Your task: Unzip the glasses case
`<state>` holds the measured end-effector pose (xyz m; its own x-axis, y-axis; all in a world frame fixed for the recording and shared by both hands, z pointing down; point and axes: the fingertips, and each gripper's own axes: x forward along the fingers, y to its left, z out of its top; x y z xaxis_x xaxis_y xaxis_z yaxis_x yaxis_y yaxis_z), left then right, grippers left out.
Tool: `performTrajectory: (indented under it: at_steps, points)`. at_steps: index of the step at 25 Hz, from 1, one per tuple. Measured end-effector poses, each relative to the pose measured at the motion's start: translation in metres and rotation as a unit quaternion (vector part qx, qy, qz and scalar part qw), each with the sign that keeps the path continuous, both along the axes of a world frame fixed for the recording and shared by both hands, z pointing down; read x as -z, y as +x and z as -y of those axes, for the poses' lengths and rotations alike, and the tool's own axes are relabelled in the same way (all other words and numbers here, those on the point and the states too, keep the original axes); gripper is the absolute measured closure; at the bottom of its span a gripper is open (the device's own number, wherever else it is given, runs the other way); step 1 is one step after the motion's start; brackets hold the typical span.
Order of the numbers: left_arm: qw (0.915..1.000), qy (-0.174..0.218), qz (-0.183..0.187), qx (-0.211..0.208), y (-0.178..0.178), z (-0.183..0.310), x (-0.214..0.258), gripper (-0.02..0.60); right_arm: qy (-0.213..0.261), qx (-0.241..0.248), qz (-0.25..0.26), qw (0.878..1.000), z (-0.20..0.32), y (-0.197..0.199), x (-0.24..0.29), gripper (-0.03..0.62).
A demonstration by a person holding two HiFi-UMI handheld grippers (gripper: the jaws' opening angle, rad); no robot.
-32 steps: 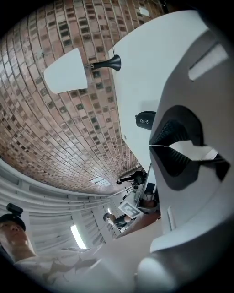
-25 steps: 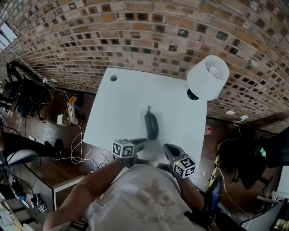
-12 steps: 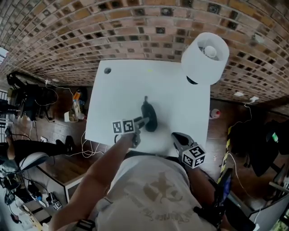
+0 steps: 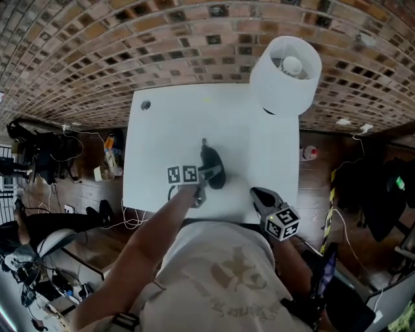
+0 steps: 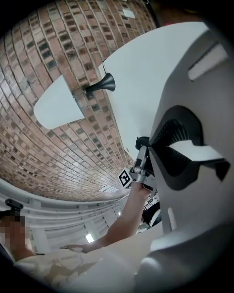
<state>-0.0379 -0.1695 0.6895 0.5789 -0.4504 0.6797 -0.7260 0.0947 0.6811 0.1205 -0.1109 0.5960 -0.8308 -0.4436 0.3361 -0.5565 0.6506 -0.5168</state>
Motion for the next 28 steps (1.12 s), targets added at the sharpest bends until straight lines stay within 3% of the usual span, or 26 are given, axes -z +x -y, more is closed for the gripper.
performTrajectory:
  at_steps: [2, 3, 7, 11, 13, 14, 16, 17, 20, 23, 26, 28]
  points:
    - [0.9998, -0.009, -0.019, -0.001, 0.006, 0.003, 0.000, 0.233, -0.004, -0.005, -0.002, 1.000, 0.001, 0.004, -0.003, 0.583]
    - [0.9994, -0.015, -0.032, 0.002, 0.009, 0.004, 0.001, 0.277, -0.006, -0.008, -0.003, 1.000, 0.001, 0.006, -0.005, 0.583]
    - [0.9968, -0.015, -0.072, 0.032, 0.012, 0.005, 0.007, 0.333, -0.009, -0.013, -0.002, 1.000, -0.001, 0.009, -0.007, 0.583]
    - [0.9865, 0.029, -0.136, 0.086, 0.012, 0.015, 0.036, 0.341, 0.003, -0.003, -0.003, 1.000, 0.000, 0.003, -0.001, 0.583]
    - [0.9776, 0.077, -0.176, 0.085, 0.017, 0.022, 0.061, 0.341, 0.010, 0.003, -0.003, 1.000, 0.001, -0.004, 0.003, 0.583]
    - [0.9675, 0.107, -0.214, 0.082, 0.022, 0.026, 0.080, 0.341, 0.015, 0.007, -0.001, 1.000, 0.003, -0.008, 0.007, 0.583]
    - [0.9353, 0.140, -0.310, 0.096, 0.034, 0.028, 0.119, 0.341, 0.030, 0.010, 0.006, 0.999, 0.008, -0.016, 0.019, 0.583]
    - [0.9223, 0.151, -0.339, 0.106, 0.034, 0.027, 0.134, 0.341, 0.042, 0.010, 0.010, 0.999, 0.012, -0.020, 0.028, 0.583]
    - [0.8907, 0.192, -0.387, 0.141, 0.019, 0.025, 0.170, 0.341, 0.113, 0.017, 0.003, 0.993, 0.022, -0.028, 0.065, 0.583]
    - [0.8563, 0.225, -0.425, 0.188, 0.001, 0.025, 0.205, 0.344, 0.228, 0.060, -0.038, 0.971, 0.019, -0.044, 0.109, 0.563]
    - [0.8320, 0.256, -0.448, 0.202, -0.008, 0.025, 0.239, 0.347, 0.305, 0.098, -0.086, 0.944, 0.012, -0.065, 0.143, 0.513]
    - [0.8189, 0.268, -0.466, 0.202, -0.009, 0.022, 0.258, 0.347, 0.326, 0.101, -0.109, 0.934, 0.009, -0.076, 0.156, 0.494]
